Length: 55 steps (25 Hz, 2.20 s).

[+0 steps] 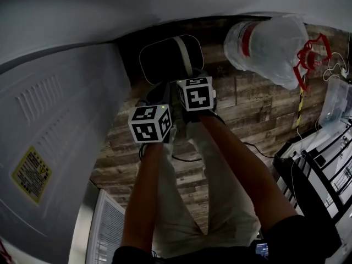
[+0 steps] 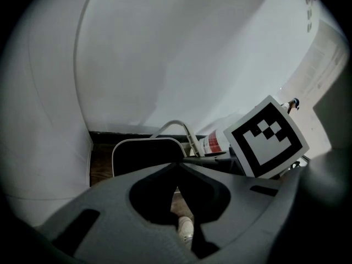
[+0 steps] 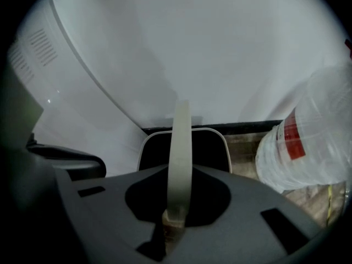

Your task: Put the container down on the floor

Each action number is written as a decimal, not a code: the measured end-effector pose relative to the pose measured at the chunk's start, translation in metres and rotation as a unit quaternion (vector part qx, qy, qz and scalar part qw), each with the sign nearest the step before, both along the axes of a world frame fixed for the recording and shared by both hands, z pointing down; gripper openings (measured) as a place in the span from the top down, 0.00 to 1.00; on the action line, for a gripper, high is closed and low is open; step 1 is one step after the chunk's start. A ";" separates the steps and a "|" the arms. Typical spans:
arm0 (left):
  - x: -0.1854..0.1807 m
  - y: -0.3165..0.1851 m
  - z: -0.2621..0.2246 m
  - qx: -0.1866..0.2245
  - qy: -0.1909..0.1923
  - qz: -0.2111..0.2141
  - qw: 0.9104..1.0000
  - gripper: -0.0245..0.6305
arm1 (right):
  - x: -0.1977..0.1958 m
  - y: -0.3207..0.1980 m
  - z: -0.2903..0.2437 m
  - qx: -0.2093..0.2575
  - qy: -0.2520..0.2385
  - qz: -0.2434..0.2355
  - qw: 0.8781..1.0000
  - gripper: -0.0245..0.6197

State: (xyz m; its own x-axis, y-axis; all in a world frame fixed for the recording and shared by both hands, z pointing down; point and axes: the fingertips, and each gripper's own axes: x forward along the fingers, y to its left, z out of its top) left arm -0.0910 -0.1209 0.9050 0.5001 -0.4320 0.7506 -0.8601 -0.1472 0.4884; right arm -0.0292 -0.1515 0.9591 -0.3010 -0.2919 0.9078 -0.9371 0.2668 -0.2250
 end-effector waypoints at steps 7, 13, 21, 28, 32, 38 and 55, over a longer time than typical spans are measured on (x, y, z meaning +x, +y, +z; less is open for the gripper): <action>0.029 -0.006 0.002 0.006 -0.002 0.028 1.000 0.94 | 0.030 -0.004 0.009 -0.009 0.007 0.016 1.000 0.91; 0.049 -0.009 0.008 0.003 -0.001 0.043 0.999 0.94 | 0.049 -0.007 0.018 -0.012 0.012 0.024 1.000 0.91; 0.073 -0.007 0.020 -0.006 0.003 0.063 0.998 0.94 | 0.069 -0.013 0.023 -0.013 0.018 0.016 1.000 0.90; 0.085 -0.011 0.030 -0.008 0.006 0.073 0.997 0.94 | 0.084 -0.016 0.036 -0.013 0.021 0.031 0.999 0.90; 0.087 -0.011 0.035 -0.012 0.003 0.080 0.997 0.94 | 0.093 -0.016 0.044 -0.019 0.026 0.042 0.999 0.89; 0.088 -0.016 0.040 -0.016 0.007 0.081 0.997 0.94 | 0.105 -0.014 0.050 -0.032 0.034 0.063 0.997 0.86; 0.092 -0.015 0.050 -0.023 0.005 0.101 0.995 0.94 | 0.124 -0.005 0.069 -0.045 0.033 0.096 0.994 0.79</action>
